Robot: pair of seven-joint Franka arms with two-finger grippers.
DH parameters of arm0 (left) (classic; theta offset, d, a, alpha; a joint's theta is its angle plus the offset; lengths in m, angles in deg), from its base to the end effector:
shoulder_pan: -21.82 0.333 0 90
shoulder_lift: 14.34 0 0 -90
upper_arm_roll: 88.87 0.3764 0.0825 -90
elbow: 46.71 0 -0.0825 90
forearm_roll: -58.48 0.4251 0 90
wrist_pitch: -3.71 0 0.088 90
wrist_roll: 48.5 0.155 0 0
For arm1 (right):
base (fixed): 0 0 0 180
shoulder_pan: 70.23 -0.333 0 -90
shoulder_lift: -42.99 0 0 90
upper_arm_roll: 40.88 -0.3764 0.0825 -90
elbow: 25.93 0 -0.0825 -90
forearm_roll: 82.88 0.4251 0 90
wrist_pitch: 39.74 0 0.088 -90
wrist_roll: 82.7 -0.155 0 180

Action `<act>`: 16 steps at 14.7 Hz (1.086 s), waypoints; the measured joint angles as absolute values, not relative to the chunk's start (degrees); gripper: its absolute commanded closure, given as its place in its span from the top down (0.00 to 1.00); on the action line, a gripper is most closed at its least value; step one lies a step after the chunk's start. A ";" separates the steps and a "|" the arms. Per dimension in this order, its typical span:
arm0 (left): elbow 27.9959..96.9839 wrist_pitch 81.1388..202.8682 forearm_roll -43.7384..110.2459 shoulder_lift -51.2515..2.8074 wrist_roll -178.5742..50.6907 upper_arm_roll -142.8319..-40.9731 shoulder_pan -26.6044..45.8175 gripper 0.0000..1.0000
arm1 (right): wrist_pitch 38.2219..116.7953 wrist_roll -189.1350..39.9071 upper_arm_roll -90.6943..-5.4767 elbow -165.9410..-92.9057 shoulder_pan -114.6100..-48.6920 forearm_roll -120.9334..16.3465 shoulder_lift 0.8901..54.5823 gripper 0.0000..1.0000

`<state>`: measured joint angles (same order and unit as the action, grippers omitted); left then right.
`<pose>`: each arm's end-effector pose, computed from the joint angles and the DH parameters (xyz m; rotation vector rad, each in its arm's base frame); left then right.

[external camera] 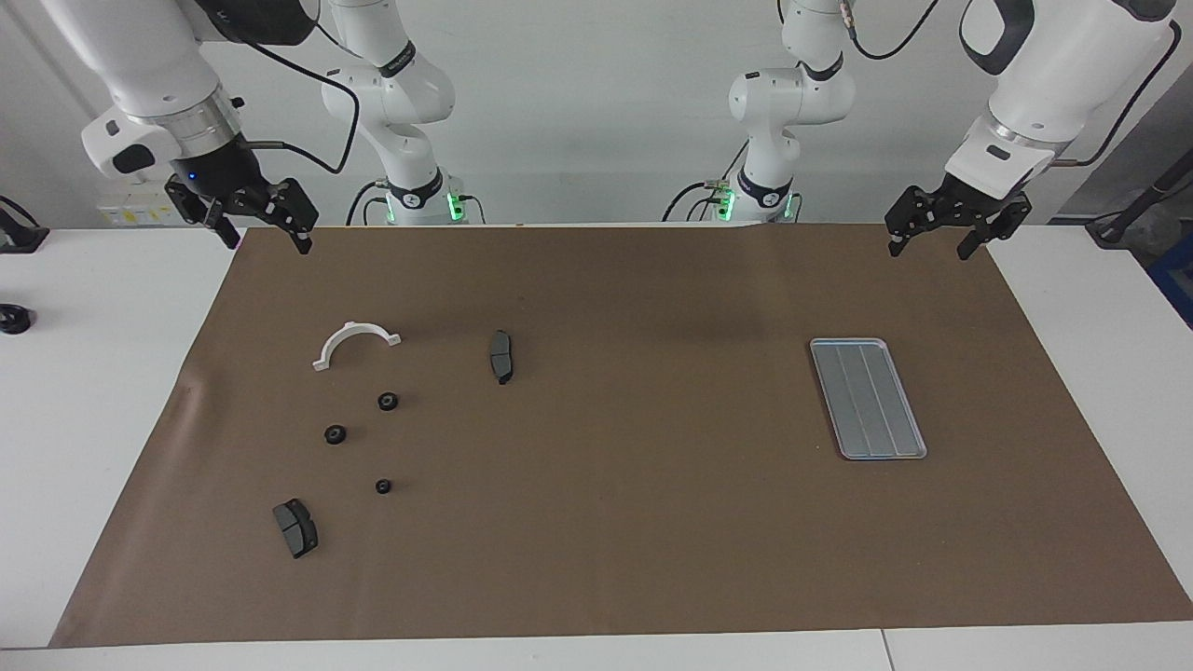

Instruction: Pick bearing gear from pile to tray

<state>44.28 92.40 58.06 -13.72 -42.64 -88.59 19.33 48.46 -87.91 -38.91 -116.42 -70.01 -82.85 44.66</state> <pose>0.5870 -0.0238 0.6325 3.1252 -0.2205 -0.0455 0.5807 -0.0224 0.6469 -3.1338 0.2026 0.0171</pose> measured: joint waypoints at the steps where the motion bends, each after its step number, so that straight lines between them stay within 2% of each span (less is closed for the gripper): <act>1: 44.28 92.40 58.06 -13.72 -42.64 -88.59 19.34 1.00 | 48.46 -87.91 -38.91 -116.42 -70.01 -82.85 44.66 1.00; 10: 44.28 92.40 58.06 -13.72 -42.64 -88.59 19.34 1.00 | 48.53 -87.91 -39.01 -118.24 -70.40 -82.85 45.29 1.00; 16: 44.28 92.40 58.06 -13.72 -42.64 -88.59 19.34 1.00 | 55.58 -86.90 -39.01 -121.37 -70.40 -83.03 45.42 1.00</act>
